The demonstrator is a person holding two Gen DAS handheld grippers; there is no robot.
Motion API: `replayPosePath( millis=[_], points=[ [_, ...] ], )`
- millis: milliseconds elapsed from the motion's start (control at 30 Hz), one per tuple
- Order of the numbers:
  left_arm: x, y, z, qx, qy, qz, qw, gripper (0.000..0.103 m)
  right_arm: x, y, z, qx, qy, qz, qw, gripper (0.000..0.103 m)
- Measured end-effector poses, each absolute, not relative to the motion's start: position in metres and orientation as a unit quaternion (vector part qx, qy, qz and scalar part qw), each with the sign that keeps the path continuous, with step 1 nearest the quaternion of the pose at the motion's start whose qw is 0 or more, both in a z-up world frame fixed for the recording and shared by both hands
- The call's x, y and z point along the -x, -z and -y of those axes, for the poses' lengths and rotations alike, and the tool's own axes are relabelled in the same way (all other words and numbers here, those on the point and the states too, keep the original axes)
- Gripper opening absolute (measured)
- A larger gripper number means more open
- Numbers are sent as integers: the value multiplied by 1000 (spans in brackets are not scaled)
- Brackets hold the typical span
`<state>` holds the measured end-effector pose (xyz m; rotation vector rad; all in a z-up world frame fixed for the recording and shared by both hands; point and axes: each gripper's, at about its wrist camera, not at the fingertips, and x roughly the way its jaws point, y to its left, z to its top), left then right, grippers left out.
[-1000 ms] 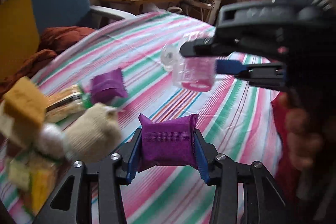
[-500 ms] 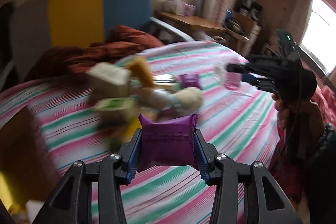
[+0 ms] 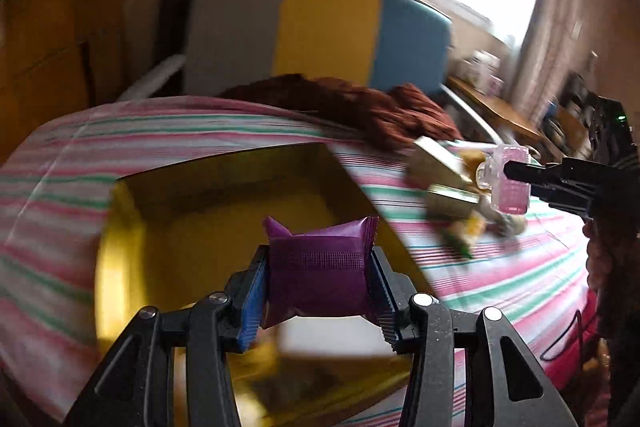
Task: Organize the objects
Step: 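Carry the cup stack and purple sachet over the gold tray and release both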
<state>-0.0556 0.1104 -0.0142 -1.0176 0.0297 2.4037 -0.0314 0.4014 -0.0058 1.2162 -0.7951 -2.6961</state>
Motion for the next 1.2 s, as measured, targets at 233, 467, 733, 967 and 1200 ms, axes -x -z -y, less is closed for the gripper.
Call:
replayPosePath(
  millis=[233, 467, 733, 967, 1200],
  points=[
    [57, 36, -46, 387, -898, 11, 211, 49, 105, 27, -325, -435, 865, 246, 54, 39],
    [54, 54, -26, 406, -891, 24, 200, 54, 112, 30, -312, -439, 865, 239, 36, 47],
    [44, 64, -28, 420, -879, 40, 222, 72, 80, 42, -307, -453, 864, 219, 22, 49],
    [38, 59, -29, 413, -884, 32, 216, 76, 57, 45, -292, -449, 870, 200, 24, 51],
    [31, 42, -17, 386, -902, 42, 190, 86, 34, 48, -278, -444, 876, 185, 29, 62]
  ],
)
